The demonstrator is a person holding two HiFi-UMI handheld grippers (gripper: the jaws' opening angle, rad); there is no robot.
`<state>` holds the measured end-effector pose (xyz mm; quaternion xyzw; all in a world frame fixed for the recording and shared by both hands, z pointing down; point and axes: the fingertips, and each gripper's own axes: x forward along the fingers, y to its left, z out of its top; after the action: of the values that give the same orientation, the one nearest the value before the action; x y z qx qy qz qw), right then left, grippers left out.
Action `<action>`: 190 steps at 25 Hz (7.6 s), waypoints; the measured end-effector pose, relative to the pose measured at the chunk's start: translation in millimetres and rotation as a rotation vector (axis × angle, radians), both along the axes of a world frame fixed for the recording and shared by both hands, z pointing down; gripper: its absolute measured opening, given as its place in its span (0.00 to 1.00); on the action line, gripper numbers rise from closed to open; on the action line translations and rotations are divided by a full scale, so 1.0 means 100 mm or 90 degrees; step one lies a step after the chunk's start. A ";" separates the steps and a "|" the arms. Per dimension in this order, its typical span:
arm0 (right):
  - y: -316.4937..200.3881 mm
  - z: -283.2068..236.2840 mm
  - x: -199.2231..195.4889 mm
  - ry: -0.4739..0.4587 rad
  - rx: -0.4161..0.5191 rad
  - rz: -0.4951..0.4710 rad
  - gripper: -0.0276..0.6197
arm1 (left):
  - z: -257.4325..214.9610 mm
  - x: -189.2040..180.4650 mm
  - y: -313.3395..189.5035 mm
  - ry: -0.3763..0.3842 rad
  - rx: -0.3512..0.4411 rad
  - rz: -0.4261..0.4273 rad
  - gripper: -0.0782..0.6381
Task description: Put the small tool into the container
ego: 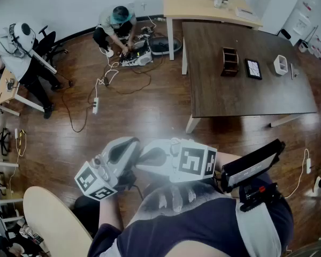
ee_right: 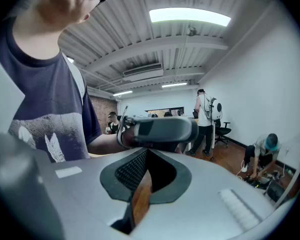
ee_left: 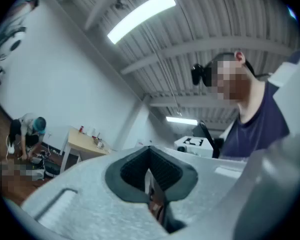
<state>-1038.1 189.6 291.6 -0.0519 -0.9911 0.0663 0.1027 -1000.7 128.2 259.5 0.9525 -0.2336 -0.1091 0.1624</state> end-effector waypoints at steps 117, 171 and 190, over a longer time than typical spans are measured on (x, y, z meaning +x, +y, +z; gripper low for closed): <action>-3.88 1.46 12.03 -0.274 -0.608 0.655 0.05 | 0.93 10.13 -3.28 -0.185 -0.058 0.127 0.11; -4.93 3.10 12.29 -0.082 -0.809 0.678 0.05 | 1.36 9.93 -3.47 -0.301 -0.092 -0.025 0.11; -5.26 1.51 11.19 -0.205 -0.491 0.565 0.05 | 1.18 9.18 -3.26 -0.257 -0.077 -0.092 0.11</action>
<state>81.3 -336.4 442.9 0.3234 -0.8256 0.4485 -0.1121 -82.3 -198.1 377.7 0.9243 -0.3352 0.0865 0.1607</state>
